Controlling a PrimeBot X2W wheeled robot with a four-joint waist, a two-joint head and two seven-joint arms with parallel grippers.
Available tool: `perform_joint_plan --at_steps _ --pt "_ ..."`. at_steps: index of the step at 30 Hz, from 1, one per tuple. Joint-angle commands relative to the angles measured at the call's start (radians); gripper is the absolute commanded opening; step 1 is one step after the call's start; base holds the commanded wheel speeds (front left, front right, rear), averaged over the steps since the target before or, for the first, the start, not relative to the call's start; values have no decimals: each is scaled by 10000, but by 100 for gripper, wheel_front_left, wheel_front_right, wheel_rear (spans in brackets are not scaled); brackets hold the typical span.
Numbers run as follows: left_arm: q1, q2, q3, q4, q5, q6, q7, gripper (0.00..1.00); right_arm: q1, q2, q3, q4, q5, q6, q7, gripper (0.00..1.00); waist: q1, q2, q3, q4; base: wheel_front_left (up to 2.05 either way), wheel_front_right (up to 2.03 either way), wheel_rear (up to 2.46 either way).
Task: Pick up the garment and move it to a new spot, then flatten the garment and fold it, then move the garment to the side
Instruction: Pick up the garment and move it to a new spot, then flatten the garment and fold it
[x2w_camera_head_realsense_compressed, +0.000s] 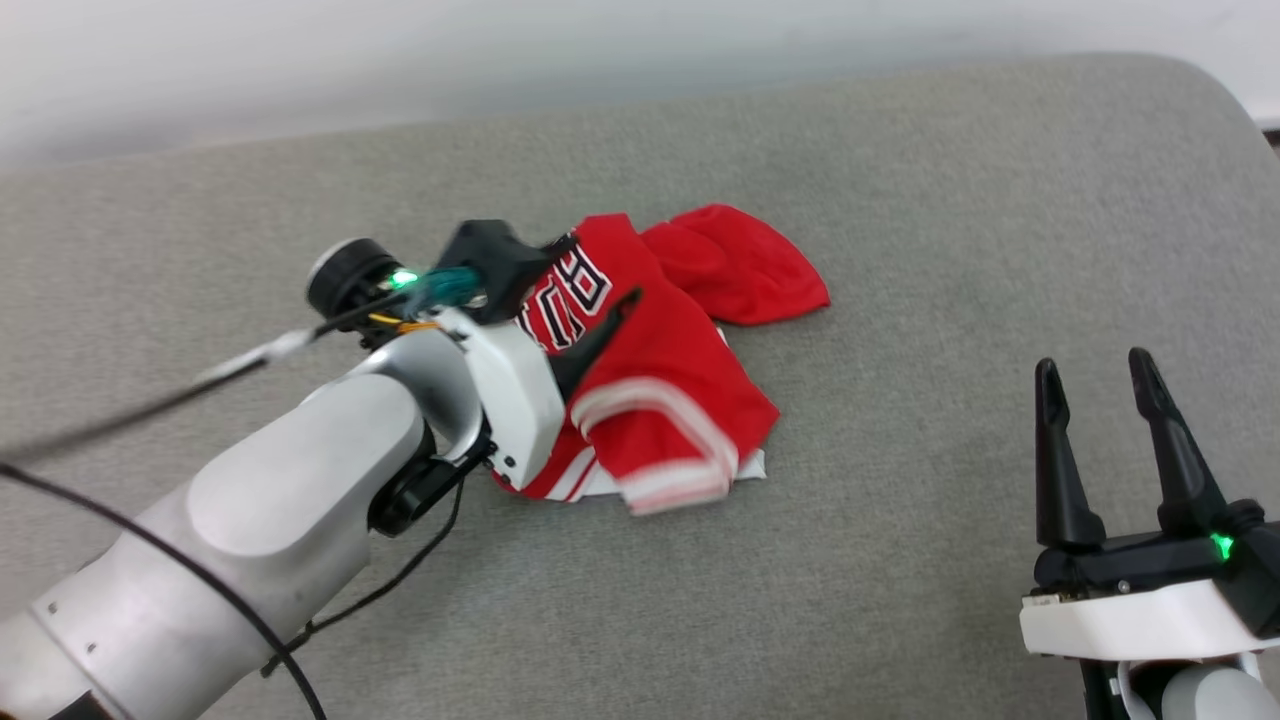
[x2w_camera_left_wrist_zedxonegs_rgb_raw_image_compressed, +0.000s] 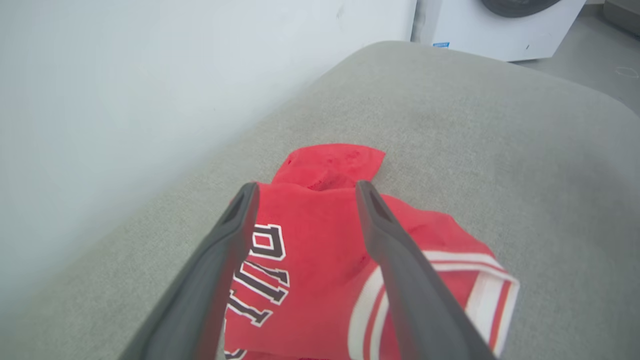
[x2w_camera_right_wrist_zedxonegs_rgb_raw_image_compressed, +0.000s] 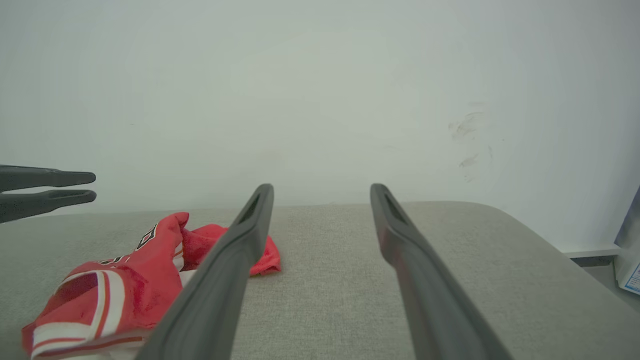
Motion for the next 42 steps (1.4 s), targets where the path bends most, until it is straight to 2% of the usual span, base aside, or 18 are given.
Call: perform_joint_plan --at_steps 1,5,9,11,14,18,22,25,28,34,35,42 --pt "227 91 180 -77 164 334 -432 100 113 23 23 21 -100 -3 -24 100 1 -1 -273 222 0 0 0" --pt "853 253 525 -384 436 1332 -1570 100 269 23 6 48 -183 -3 -24 100 1 -1 -581 447 0 0 0" --pt "1739 488 1216 -774 598 2460 -2212 100 394 23 -30 77 -200 -3 -24 100 1 -1 -818 617 0 0 0" --pt "2371 535 1781 -1083 743 3107 -2312 100 484 23 -32 83 -197 -3 -24 100 1 -1 -909 677 0 0 0" --pt "3469 556 3004 -1829 1540 3875 -2341 100 546 23 -15 81 -197 -3 -24 100 1 -1 -995 747 0 0 0" --pt "5130 352 4581 -2614 2783 4544 -2326 100 651 23 8 96 -187 -3 -24 100 1 -1 -1088 809 0 0 0" --pt "6657 -258 5994 -3223 3950 4951 -2328 100 715 23 39 148 -163 -3 -24 100 1 -1 -1181 853 0 0 0" --pt "7583 -785 6686 -3524 4753 5006 -2329 100 792 21 63 196 -120 -3 -24 100 1 -1 -1250 852 0 0 0" --pt "8388 -1332 7436 -3849 5274 4842 -2330 100 845 21 73 251 -81 -3 -24 100 1 -1 -1305 848 0 0 0" --pt "9551 -2394 8608 -4035 6132 4168 -2330 100 986 23 52 424 39 -3 -24 100 1 -1 -1401 880 0 0 0" --pt "9551 -2394 8608 -4035 6132 4168 -2330 100 986 23 52 424 39 -3 -24 100 1 -1 -1401 880 0 0 0" --pt "10319 -3282 9333 -3696 6803 3114 -2331 100 1275 23 150 734 275 -3 -24 100 1 -1 -1618 935 0 0 0"
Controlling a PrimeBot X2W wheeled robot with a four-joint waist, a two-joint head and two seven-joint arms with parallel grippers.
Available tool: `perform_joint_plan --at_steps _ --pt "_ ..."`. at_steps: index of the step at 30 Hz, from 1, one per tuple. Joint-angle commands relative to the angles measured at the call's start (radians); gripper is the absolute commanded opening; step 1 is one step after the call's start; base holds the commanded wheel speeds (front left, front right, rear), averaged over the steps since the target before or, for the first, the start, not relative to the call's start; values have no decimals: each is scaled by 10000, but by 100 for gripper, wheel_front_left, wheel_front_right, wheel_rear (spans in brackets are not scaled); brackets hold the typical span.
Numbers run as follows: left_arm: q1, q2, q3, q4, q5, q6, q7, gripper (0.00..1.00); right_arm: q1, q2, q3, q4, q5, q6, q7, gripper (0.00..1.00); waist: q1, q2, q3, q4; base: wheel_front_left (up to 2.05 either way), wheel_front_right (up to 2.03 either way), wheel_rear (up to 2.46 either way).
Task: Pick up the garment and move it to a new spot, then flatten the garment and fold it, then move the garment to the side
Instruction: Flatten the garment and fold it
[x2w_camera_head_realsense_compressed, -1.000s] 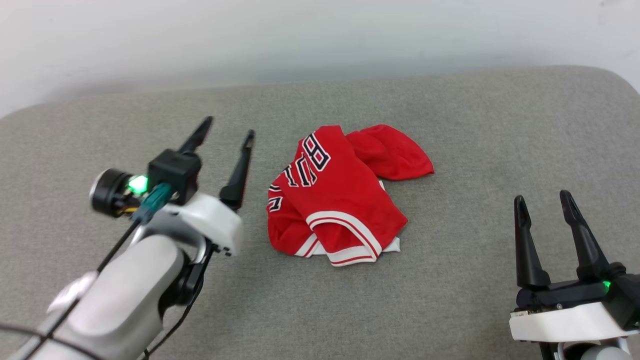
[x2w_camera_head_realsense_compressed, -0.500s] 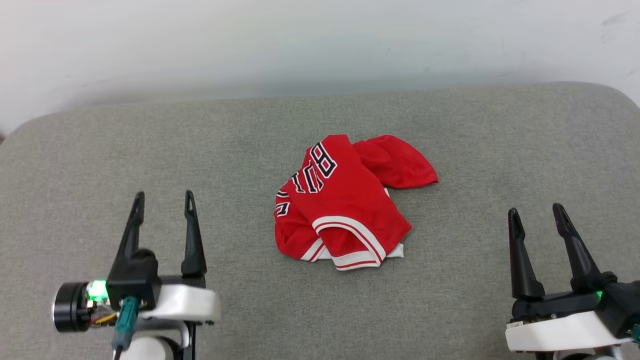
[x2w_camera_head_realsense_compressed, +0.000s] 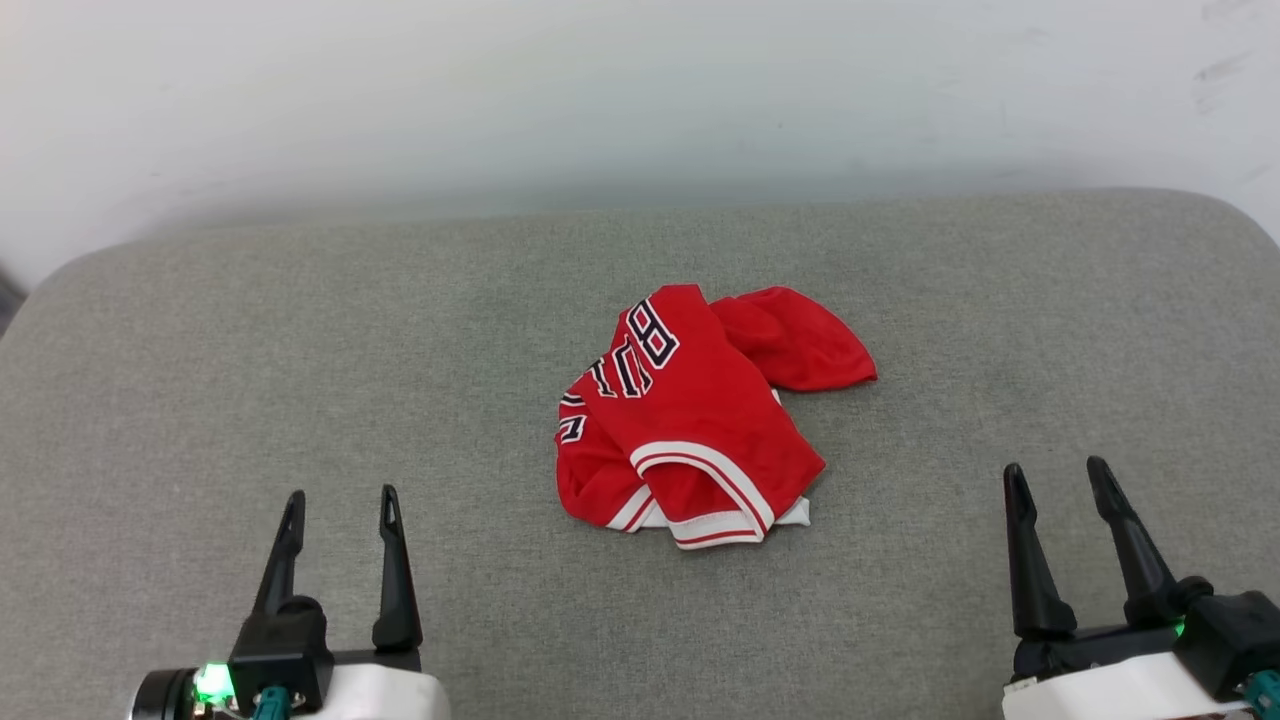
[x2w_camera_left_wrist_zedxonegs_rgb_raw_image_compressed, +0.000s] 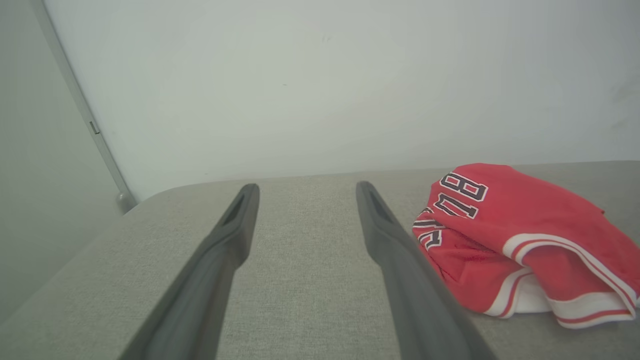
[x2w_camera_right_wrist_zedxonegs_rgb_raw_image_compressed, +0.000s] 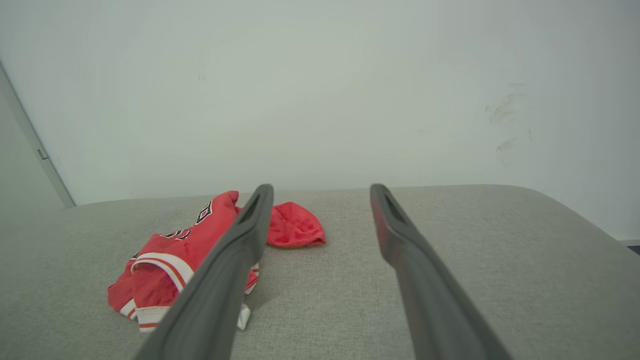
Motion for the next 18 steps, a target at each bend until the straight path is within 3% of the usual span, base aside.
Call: perform_joint_plan --at_steps 1,18 --pt "154 -55 58 32 59 -71 -26 100 165 23 15 37 54 -3 -24 100 0 -1 -55 9 0 0 0" --pt "893 -1154 1205 445 892 -1701 -27 100 695 22 80 291 312 -3 -24 100 0 -1 -518 112 0 0 0"
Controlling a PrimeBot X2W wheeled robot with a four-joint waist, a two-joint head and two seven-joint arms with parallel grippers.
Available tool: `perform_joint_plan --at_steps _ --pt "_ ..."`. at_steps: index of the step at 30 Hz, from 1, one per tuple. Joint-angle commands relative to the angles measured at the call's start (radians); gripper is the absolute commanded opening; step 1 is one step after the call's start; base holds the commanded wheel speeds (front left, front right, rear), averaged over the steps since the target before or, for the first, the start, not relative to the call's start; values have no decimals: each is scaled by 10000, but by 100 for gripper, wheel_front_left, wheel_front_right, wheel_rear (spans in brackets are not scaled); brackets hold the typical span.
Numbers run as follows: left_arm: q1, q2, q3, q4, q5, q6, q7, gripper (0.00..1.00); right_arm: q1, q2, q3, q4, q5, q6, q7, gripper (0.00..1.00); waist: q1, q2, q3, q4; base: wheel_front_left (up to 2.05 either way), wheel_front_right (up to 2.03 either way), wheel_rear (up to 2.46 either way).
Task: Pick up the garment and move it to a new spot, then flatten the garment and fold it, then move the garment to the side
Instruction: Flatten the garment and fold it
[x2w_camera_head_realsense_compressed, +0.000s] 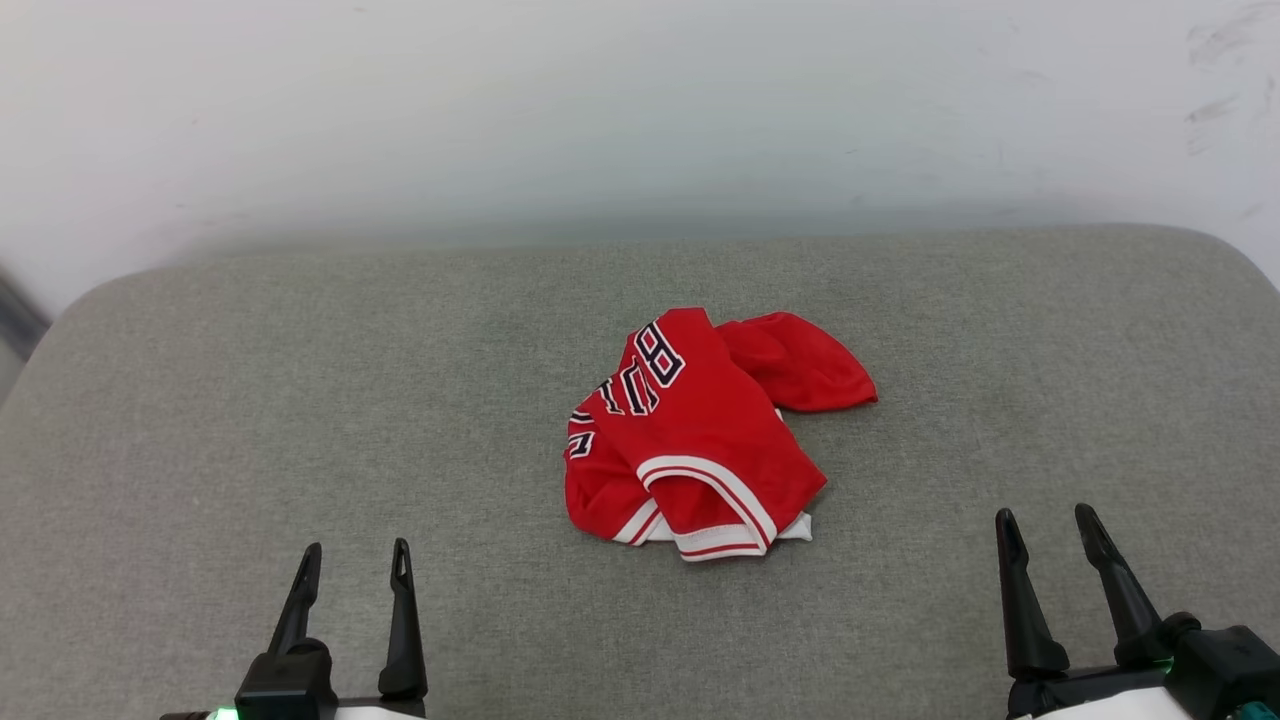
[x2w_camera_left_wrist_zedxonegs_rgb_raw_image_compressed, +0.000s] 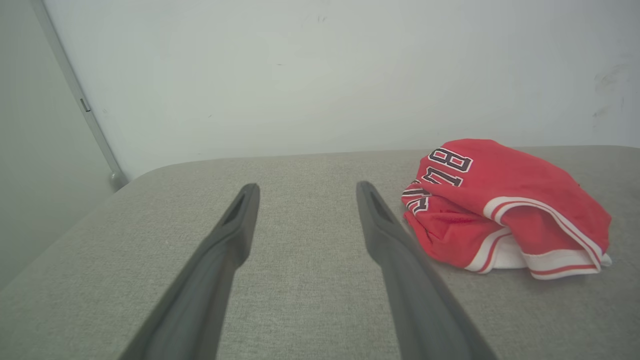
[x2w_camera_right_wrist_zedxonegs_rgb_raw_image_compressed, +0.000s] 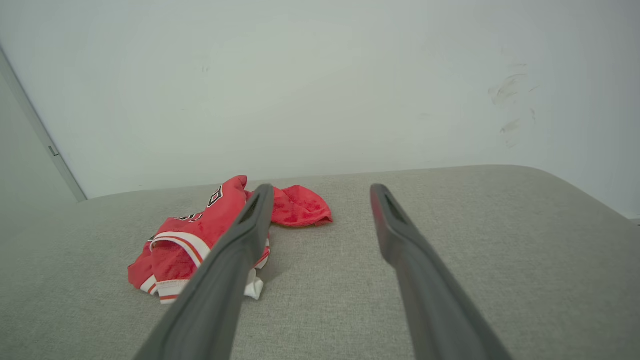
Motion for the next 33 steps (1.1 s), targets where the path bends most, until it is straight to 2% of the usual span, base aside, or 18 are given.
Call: perform_joint_plan --at_steps 1,10,18,23,28,33 --pt "118 -29 57 22 55 -36 -27 100 120 23 -1 7 17 -3 -24 100 1 -1 0 6 0 0 0" --pt "12 -233 250 76 251 -339 -27 100 -411 22 -586 -325 73 -1 -24 100 1 -1 20 114 0 0 0" --pt "-249 -349 344 111 279 -461 -27 100 -2613 13 -284 -1206 -830 -3 -24 100 1 -1 239 168 0 0 0" --pt "-454 -399 366 131 331 -530 -27 100 -4660 -883 925 -593 -798 -4 -22 100 1 -1 488 159 0 0 0" --pt "-604 -424 384 169 328 -591 -27 100 -6533 -2149 2751 857 -322 -4 77 100 1 -1 670 203 0 0 0" --pt "-727 -446 370 162 282 -598 -27 100 -8185 -3356 5117 2104 809 -4 2090 100 1 -1 889 255 0 0 0"
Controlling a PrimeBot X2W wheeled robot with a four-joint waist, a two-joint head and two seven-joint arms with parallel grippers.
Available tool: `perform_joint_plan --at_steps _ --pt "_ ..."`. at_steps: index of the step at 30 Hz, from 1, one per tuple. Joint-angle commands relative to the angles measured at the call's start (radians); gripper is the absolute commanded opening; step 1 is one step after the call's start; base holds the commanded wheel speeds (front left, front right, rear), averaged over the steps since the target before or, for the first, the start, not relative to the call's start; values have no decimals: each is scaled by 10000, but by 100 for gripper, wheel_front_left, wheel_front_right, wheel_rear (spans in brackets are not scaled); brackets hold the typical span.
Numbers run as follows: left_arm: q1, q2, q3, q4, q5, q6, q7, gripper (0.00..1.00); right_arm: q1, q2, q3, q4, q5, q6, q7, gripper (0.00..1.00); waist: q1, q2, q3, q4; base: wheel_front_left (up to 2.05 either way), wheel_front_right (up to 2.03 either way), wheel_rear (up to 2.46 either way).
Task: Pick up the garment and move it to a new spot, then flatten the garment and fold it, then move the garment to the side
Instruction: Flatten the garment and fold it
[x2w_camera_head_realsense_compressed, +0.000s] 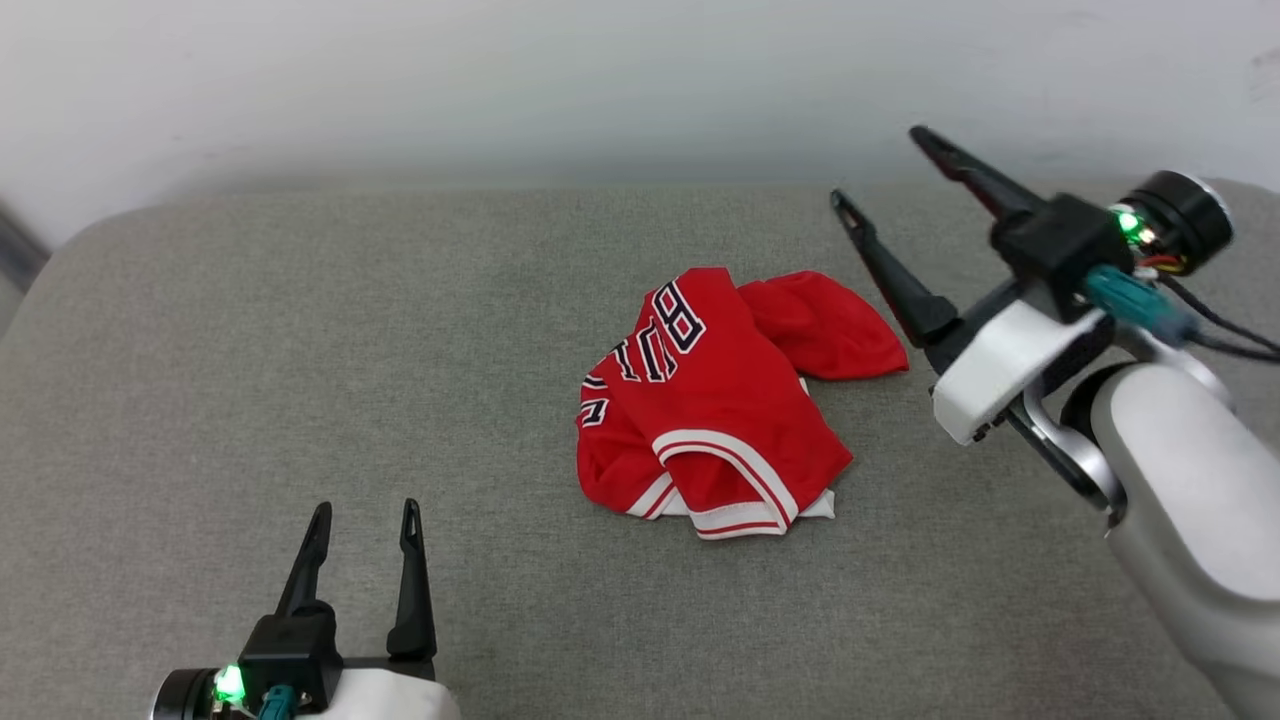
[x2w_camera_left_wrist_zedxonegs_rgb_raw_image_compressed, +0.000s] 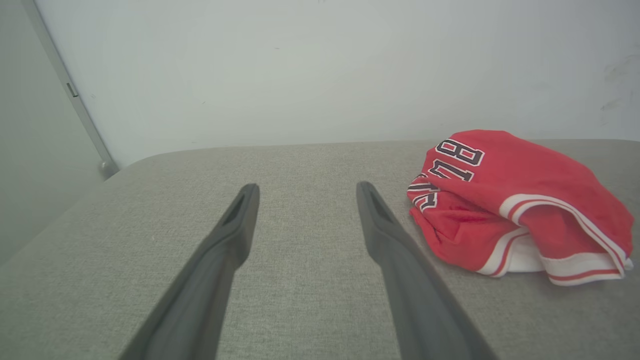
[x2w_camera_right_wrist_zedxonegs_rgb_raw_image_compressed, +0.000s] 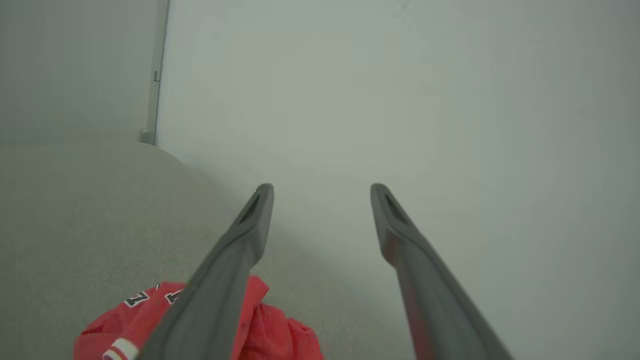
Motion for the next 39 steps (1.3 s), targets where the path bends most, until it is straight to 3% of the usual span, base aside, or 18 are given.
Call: perform_joint_plan --at_steps 1,9,13,21,30,31,32,39 --pt "-142 -13 14 -24 -21 -7 -27 100 -433 -238 453 116 349 -8 449 100 -1 0 107 24 0 0 0" --pt "-537 -29 -46 -78 -90 -77 -27 100 -2131 -1759 4300 406 4048 -8 5260 100 -1 0 759 198 0 0 0" --pt "-828 -34 -131 -146 -191 -17 -27 100 -2569 -2041 5294 496 5392 -6 6549 100 -1 0 1220 338 0 0 0" --pt "-1295 -36 -418 -150 -395 144 -27 100 -3030 -1796 6784 1243 5835 -6 6766 100 -1 0 1954 632 0 0 0" --pt "-1608 -36 -647 -61 -590 346 -27 100 -2225 -1329 7783 2421 5825 -6 6482 100 -1 0 2350 822 0 0 0" --pt "-1588 -35 -621 -41 -600 352 -27 100 -2174 -1289 7808 2363 5856 -6 6385 34 -1 0 2307 783 0 0 0" --pt "-1544 -35 -593 -21 -608 373 -27 100 -2209 -1268 7799 2276 5900 -5 6180 0 -1 0 2249 735 0 0 0" --pt "-1251 -34 -369 27 -557 378 -27 100 -3117 -1850 7489 1840 6470 -6 4443 0 -1 0 1539 352 0 0 0"
